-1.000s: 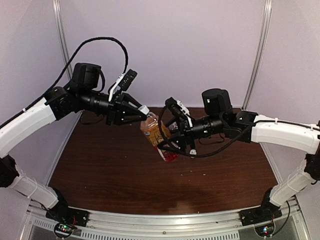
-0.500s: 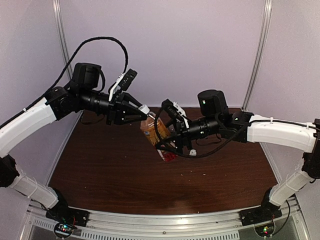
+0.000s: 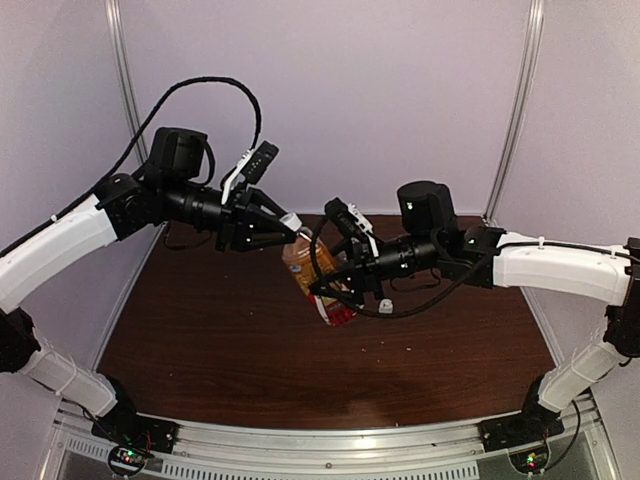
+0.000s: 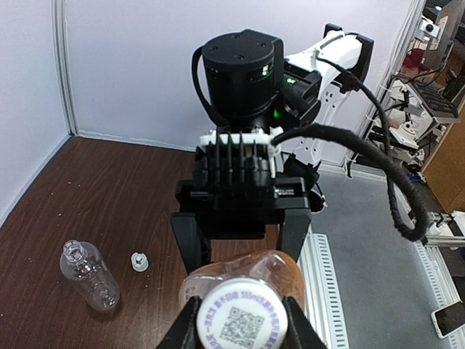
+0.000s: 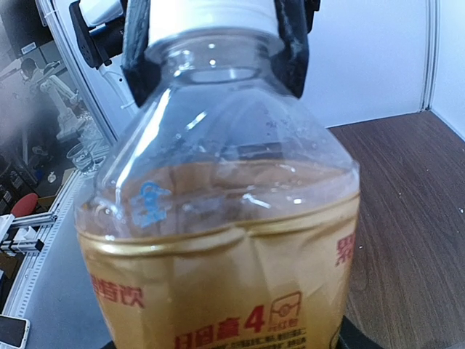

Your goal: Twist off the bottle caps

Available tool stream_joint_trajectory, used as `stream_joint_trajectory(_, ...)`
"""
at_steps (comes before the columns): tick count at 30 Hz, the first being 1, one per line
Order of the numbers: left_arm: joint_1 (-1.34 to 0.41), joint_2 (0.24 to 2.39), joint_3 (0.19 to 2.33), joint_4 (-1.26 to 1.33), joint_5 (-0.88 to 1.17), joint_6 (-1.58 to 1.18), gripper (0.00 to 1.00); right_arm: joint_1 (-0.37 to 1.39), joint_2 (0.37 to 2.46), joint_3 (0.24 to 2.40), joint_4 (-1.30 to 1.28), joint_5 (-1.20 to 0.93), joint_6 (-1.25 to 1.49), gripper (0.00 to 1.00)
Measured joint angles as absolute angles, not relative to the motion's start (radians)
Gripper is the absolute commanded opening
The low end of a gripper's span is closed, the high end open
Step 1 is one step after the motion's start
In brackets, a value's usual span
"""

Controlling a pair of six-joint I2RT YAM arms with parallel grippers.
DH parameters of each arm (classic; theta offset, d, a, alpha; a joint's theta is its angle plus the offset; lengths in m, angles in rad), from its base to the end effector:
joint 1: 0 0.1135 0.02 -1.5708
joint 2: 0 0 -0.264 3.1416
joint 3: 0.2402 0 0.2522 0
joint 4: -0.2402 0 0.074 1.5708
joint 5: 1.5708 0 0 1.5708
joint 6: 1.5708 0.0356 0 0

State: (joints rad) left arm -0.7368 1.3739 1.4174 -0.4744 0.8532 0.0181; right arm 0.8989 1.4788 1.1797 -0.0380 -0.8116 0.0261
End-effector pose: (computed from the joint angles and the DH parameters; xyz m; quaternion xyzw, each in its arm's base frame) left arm 0.2034 -0.2208 0.4023 0.4900 0.6302 -0.4989 0.3373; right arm 0.1917 0.2825 0.3290 -0.5237 0.5827 0.5253 0.3320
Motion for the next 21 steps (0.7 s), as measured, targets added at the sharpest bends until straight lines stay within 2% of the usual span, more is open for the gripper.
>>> stream_joint_trajectory(3, -0.737, 1.375, 1.417, -0.479, 0.852, 0.020, 0.31, 0.899, 1.478, 1.161, -0.004, -0.816, 0.033, 0.52)
stream_joint_trajectory(6, -0.737, 1.375, 1.415, -0.474, 0.854, 0.015, 0.60, 0.899, 1.478, 1.142, 0.038, -0.824, 0.048, 0.51)
stream_joint_trajectory(11, -0.740, 1.365, 1.384, -0.397, 0.867, -0.027, 0.89, 0.899, 1.478, 1.102, 0.109, -0.869, 0.084, 0.49)
stream_joint_trajectory(15, -0.740, 1.341, 1.341, -0.329, 0.877, -0.067, 0.92, 0.899, 1.478, 1.074, 0.162, -0.905, 0.119, 0.48)
stream_joint_trajectory(21, -0.741, 1.332, 1.323, -0.216, 0.894, -0.135, 0.80, 0.901, 1.477, 1.043, 0.255, -0.946, 0.172, 0.48)
